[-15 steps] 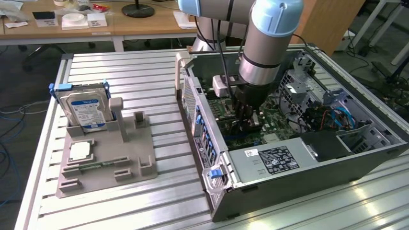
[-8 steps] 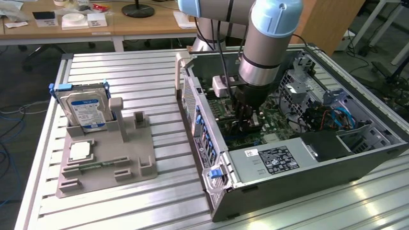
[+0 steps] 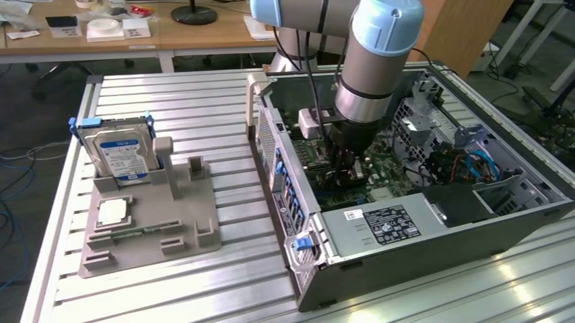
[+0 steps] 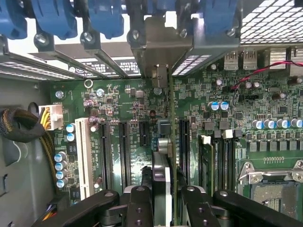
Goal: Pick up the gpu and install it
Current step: 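Insert the gpu into the slot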
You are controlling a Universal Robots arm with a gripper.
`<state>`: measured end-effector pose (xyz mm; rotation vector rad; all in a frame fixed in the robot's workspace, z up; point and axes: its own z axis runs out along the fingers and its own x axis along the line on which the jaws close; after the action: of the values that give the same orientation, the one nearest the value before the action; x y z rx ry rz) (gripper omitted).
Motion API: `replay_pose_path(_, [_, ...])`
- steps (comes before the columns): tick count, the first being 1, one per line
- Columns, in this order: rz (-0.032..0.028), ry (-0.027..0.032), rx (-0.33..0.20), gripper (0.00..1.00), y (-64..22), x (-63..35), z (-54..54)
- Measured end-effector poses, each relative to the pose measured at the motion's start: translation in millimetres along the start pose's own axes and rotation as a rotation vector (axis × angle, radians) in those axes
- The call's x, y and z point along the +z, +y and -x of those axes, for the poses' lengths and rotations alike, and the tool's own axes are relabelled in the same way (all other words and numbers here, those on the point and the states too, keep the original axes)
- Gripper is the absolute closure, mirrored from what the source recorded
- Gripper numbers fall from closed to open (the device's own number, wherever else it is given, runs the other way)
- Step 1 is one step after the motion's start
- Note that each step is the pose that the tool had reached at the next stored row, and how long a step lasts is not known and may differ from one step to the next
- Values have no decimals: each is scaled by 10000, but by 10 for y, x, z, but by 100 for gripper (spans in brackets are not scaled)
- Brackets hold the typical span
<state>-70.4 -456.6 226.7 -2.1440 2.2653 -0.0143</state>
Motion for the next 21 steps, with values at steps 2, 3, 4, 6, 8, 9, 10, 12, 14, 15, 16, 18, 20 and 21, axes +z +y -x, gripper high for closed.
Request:
replay_pose_path(2, [-1,-2,0,72,0,1,1])
replay_pose_path(3, [-1,-2,0,72,0,1,1])
replay_pose_path(4, [-1,-2,-1,72,0,1,1])
replay_pose_path(6, [-6,-3,-1,72,3,1,1])
replay_pose_path(8, [-24,-5,-4,72,19,7,0])
replay_pose_path(9, [-26,-7,-7,72,22,21,-1])
replay_pose_path(10, [-23,2,-9,72,22,35,-2])
replay_pose_path(12, [-19,5,-6,72,26,46,-2])
replay_pose_path(14, [-20,-1,-5,72,27,49,-2])
replay_pose_path(15, [-21,-1,-5,72,26,49,-1])
replay_pose_path(16, [-21,-2,-5,72,26,50,-1])
replay_pose_path(18, [-21,-4,-5,72,26,50,-1])
replay_pose_path(20, [-22,-7,-5,72,26,50,-1])
replay_pose_path(21, [-19,-12,-4,72,27,50,-1])
